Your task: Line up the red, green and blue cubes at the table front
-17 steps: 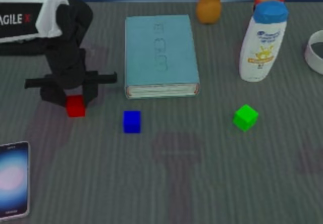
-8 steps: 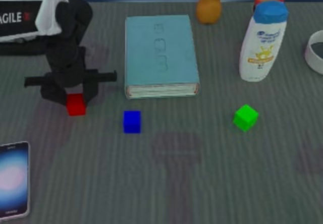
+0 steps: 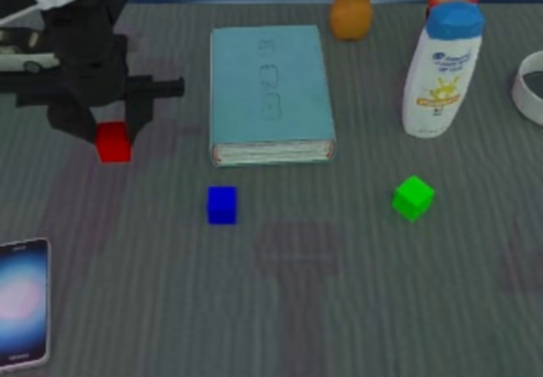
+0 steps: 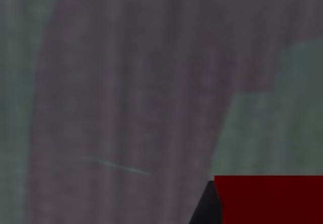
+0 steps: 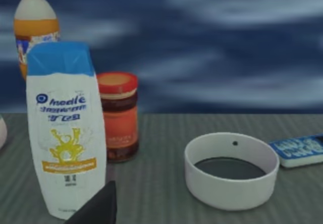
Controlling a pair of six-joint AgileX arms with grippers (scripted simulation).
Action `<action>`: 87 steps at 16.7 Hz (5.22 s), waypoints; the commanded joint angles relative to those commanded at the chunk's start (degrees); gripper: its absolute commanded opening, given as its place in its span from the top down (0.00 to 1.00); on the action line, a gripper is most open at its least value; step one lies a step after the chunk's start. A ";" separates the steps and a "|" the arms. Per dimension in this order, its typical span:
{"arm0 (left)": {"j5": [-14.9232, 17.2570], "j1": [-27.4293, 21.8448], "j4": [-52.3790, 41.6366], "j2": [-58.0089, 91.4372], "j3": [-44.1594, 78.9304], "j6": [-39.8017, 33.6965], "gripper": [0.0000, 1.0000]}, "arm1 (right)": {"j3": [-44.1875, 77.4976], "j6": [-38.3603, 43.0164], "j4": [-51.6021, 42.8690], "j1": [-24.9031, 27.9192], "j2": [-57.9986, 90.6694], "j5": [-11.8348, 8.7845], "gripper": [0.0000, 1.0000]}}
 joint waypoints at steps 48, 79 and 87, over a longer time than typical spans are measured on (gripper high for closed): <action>-1.01 -29.05 19.74 -16.97 -37.12 -25.23 0.10 | 0.00 0.00 0.00 0.00 0.00 0.00 0.00; -1.65 -20.61 13.18 -38.46 -40.49 -24.05 0.00 | 15.99 -2.89 -10.60 3.90 16.75 -0.08 0.00; -1.79 -2.41 35.03 -80.58 -71.36 -12.21 0.00 | 52.80 -9.95 -36.18 12.80 65.94 -0.04 0.00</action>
